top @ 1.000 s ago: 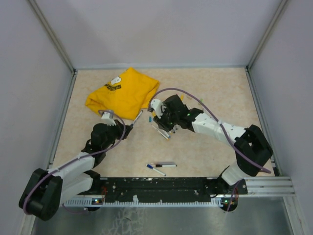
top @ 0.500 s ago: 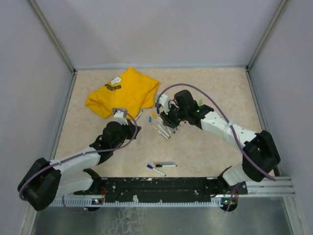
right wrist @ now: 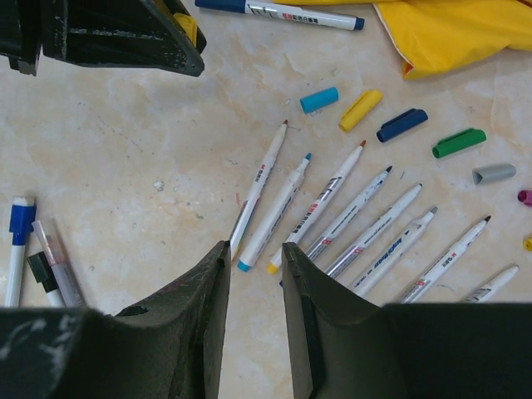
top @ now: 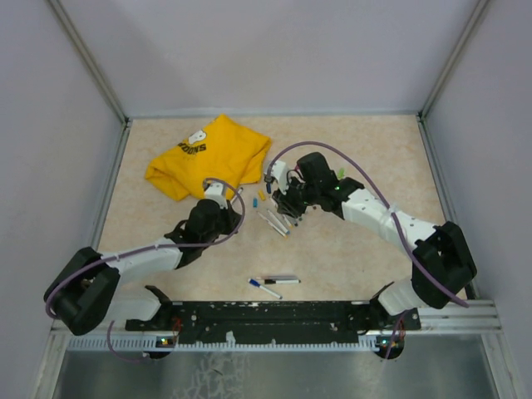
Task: Open the pen caps
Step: Place the pen cap at the center of the board.
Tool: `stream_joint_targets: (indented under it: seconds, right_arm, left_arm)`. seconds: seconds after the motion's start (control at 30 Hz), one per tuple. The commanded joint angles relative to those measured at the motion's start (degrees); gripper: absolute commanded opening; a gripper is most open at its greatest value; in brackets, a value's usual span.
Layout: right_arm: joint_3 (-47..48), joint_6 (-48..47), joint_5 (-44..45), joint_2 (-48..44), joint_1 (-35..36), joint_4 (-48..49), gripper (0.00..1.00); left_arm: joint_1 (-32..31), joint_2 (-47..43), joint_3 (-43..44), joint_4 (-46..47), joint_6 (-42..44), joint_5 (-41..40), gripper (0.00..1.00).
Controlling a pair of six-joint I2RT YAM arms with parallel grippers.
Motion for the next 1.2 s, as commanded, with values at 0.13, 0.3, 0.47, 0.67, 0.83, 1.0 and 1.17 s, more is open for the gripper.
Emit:
stream_joint_targets:
  seconds: [0.13, 0.3, 0.47, 0.67, 0.83, 1.0, 1.17]
  right_arm:
    - [-0.05, -0.68, -1.01, -2.17, -0.68, 0.26, 0.31]
    - [-0.08, -0.77, -1.27, -2.08, -0.82, 0.26, 0.31]
    - [-0.16, -0.77, -1.46, -1.95, -0.9, 0.28, 0.31]
    - [-0.12, -0.79, -1.87, -1.82, -0.91, 0.21, 0.31]
    - [-0.15, -0.77, -2.14, -1.64, -0.98, 0.06, 0.31]
    - [-0.12, -0.77, -2.43, -1.54, -0.92, 0.01, 0.31]
    - [-0.09, -0.77, -2.42, -1.71, -1.0, 0.03, 0.31]
  left_arm:
    - [-0.44, 4.0, 4.58, -2.88, 1.18, -1.25, 0.01]
    - [-0.43, 7.26, 7.48, -5.05, 1.25, -1.58, 0.01]
    - [-0.4, 10.7, 10.26, -7.1, 1.35, -1.96, 0.01]
    - [-0.4, 15.71, 15.54, -12.05, 1.03, -2.89, 0.0]
    - [-0.35, 19.95, 20.5, -16.01, 1.39, -4.13, 0.0]
    - [1.24, 22.44, 23.69, -17.65, 1.03, -4.61, 0.03]
    - [3.13, 25.03, 25.64, -18.95, 1.11, -0.87, 0.08]
